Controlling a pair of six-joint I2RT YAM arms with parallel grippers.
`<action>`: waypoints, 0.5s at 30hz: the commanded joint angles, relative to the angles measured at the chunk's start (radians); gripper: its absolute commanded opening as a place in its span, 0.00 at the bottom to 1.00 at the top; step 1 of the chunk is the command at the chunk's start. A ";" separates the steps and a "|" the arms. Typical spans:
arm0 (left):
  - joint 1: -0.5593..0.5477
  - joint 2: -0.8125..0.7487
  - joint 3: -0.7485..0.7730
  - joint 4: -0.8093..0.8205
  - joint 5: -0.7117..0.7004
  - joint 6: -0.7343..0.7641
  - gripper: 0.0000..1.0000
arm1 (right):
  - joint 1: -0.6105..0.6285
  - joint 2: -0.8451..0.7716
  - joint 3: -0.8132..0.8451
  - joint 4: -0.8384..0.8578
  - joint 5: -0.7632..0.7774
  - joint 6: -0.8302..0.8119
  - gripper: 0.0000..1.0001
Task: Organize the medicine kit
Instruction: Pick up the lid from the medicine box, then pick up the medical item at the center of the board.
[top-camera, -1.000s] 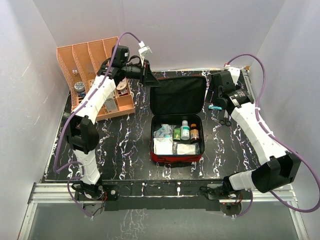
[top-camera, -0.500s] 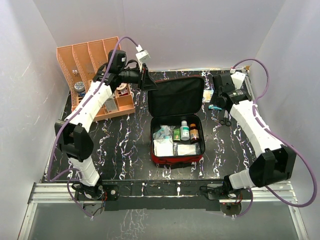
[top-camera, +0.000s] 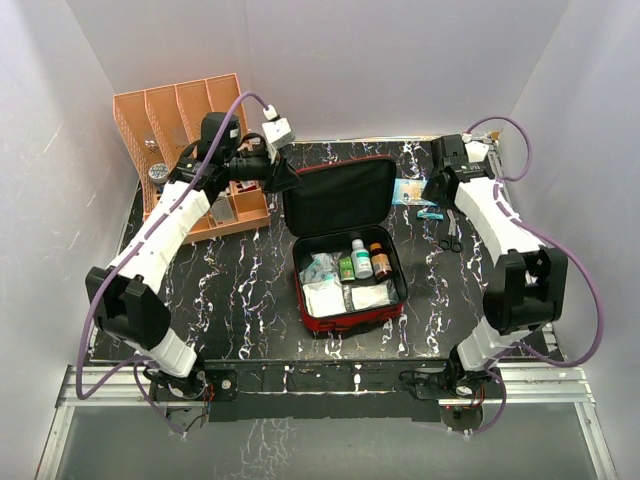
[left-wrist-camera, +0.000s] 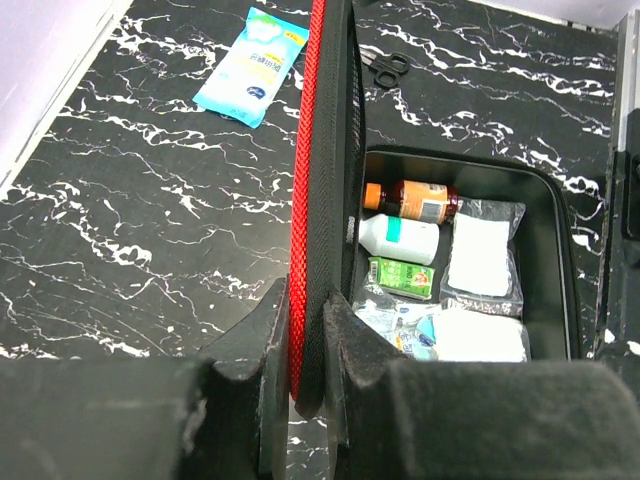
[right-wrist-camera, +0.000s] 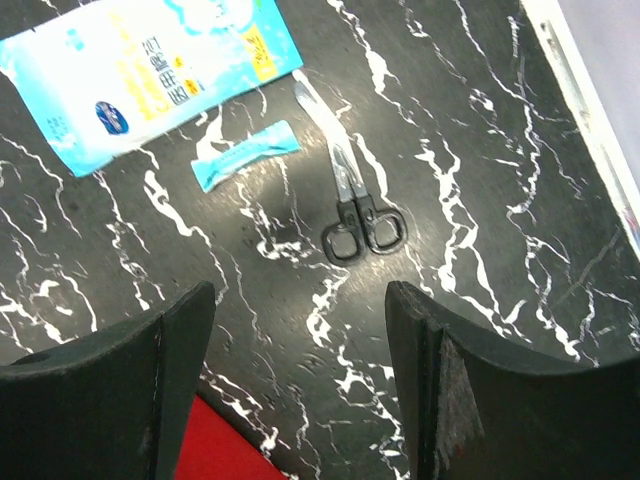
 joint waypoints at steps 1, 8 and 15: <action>0.002 -0.102 -0.040 -0.023 0.032 0.118 0.00 | -0.010 0.064 0.097 0.083 -0.043 -0.011 0.67; -0.003 -0.151 -0.066 -0.117 0.119 0.201 0.00 | -0.011 0.145 0.144 0.114 -0.080 0.006 0.67; -0.028 -0.199 -0.133 -0.180 0.162 0.270 0.00 | -0.021 0.217 0.177 0.135 -0.123 0.041 0.67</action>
